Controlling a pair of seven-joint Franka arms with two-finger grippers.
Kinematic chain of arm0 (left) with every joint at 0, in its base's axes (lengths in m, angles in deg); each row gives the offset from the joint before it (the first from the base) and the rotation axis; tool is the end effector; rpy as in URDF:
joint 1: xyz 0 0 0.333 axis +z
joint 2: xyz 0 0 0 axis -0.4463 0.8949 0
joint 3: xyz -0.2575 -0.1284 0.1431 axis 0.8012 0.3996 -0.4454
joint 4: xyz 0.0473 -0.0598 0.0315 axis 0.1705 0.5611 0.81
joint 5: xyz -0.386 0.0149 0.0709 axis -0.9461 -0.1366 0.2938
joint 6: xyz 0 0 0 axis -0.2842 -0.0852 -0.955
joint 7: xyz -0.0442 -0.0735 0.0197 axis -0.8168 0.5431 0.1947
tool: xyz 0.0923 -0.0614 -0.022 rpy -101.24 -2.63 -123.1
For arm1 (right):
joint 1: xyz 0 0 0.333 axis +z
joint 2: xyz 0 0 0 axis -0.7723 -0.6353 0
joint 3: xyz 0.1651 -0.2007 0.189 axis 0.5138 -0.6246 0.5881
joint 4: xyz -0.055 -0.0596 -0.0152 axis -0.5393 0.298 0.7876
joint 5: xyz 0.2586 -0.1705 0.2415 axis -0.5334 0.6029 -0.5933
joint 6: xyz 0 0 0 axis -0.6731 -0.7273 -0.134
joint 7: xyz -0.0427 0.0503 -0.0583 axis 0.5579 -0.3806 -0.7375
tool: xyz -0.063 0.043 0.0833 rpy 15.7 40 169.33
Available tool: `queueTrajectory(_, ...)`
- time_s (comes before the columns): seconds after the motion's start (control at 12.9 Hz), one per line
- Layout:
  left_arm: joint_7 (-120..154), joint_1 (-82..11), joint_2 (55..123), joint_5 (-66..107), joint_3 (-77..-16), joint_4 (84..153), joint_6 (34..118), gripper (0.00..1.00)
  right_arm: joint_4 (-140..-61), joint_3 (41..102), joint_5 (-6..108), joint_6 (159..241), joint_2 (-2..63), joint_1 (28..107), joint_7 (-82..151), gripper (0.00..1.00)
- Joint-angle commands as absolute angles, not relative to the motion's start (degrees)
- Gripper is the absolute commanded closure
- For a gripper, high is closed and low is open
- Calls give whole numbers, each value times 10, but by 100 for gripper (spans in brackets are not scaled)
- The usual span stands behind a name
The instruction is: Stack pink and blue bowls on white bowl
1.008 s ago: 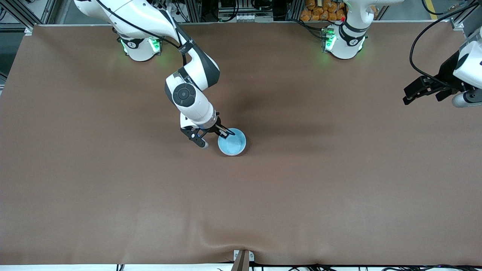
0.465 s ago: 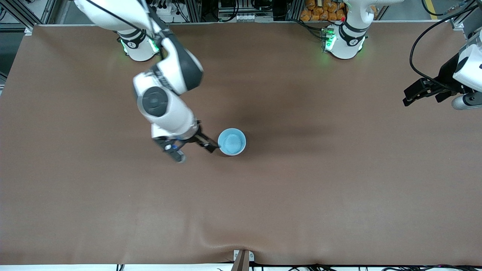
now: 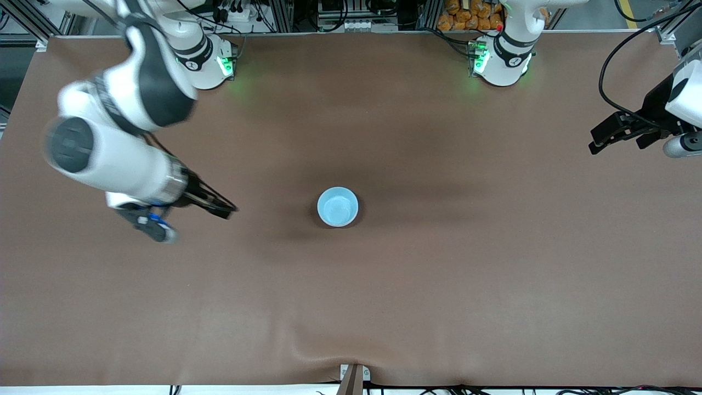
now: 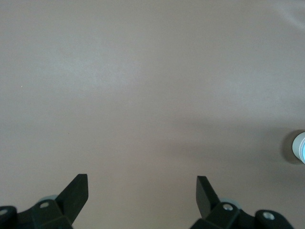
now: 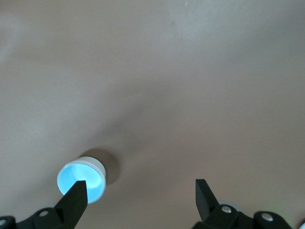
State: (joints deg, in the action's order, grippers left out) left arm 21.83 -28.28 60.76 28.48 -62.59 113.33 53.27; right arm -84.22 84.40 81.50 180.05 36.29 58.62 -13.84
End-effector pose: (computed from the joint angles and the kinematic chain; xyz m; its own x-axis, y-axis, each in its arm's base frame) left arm 0.5446 -0.0403 0.6244 0.9905 0.1292 0.0480 0.1280 -0.9914 0.0271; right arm 0.6224 0.1741 0.5096 0.8679 -0.4696 -0.1620 -0.4822 -0.8748 -0.0472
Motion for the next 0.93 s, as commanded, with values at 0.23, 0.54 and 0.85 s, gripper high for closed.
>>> queueTrajectory(0.23, 206, -280, 631, 272, -626, 1109, 531, 0, -860, 829, 840, 1764, 443, 513, 125, 0)
queueTrajectory(0.54, 209, -283, 627, 270, -623, 1109, 528, 0, -926, 793, 840, 1764, 535, 511, 221, 0)
queueTrajectory(0.85, 210, -284, 625, 277, -623, 1104, 513, 0, -977, 792, 840, 1758, 605, 505, 223, 0)
